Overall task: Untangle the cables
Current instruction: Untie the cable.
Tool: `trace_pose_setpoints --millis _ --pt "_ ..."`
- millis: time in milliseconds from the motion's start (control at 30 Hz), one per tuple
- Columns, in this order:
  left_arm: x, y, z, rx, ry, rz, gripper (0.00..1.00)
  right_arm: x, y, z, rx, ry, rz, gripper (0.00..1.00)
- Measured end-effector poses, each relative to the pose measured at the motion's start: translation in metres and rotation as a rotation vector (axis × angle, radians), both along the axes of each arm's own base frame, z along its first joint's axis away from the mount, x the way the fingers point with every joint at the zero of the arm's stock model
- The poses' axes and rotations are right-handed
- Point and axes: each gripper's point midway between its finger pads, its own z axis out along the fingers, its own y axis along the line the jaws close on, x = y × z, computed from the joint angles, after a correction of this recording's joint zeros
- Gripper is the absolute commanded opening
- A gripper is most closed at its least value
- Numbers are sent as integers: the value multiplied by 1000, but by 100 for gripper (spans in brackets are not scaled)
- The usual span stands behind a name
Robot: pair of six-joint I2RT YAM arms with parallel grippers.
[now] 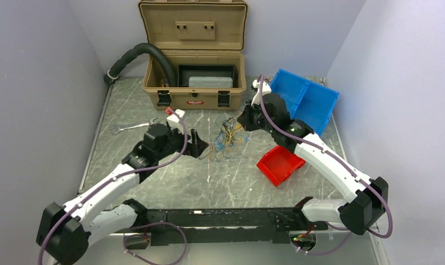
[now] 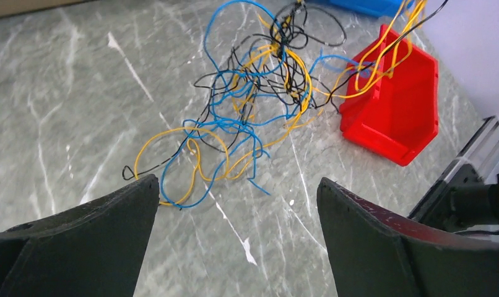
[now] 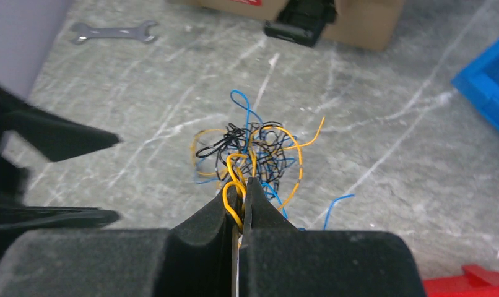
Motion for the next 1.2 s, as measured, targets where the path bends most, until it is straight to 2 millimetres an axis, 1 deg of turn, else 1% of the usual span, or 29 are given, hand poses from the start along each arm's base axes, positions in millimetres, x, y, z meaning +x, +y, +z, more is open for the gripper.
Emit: trace_pose_setpoints --millis 100,167,300,400,433,500,633,667,700,733,767,800,833,867,967,1033,1133,1200 --pt "6 -17 -4 22 -32 -50 99 -3 9 22 29 -30 61 0" --pt "11 -27 -5 36 -46 -75 99 -5 14 33 43 -42 92 0" --pt "25 -45 1 45 -75 -97 97 -12 22 50 72 -54 159 0" --pt "38 -57 6 36 -89 -99 90 -17 28 54 88 -52 200 0" --pt "41 -60 5 35 -90 -97 83 -19 29 54 93 -48 213 0" --pt "47 -64 3 36 -88 -93 76 -23 32 54 100 -39 236 0" --pt "57 -74 -4 52 -87 -95 75 -29 37 55 118 -27 274 0" --pt "59 -77 -5 52 -86 -98 72 -31 38 56 125 -23 287 0" --pt "60 -80 -6 49 -88 -102 68 -33 39 56 130 -19 293 0" --pt "61 -83 -6 42 -92 -103 60 -35 41 56 137 -13 303 0" --pt "62 -86 -4 25 -104 -103 46 -36 41 57 143 -9 309 0" --pt "63 -86 -4 21 -106 -103 28 -37 42 57 148 -6 312 0" --pt "63 -88 1 -6 -128 -99 9 -37 43 57 152 -3 315 0" --pt "63 -88 4 -31 -133 -91 0 -38 43 57 155 0 314 0" --pt "61 -81 7 -58 -150 -53 0 -38 41 56 156 3 303 0" --pt "63 -74 11 -52 -160 -13 0 -38 37 53 148 4 281 0" --pt "67 -57 18 -29 -161 74 0 -35 25 49 124 -10 219 0" --pt "68 -43 19 -15 -138 140 0 -31 13 45 101 -19 148 0"
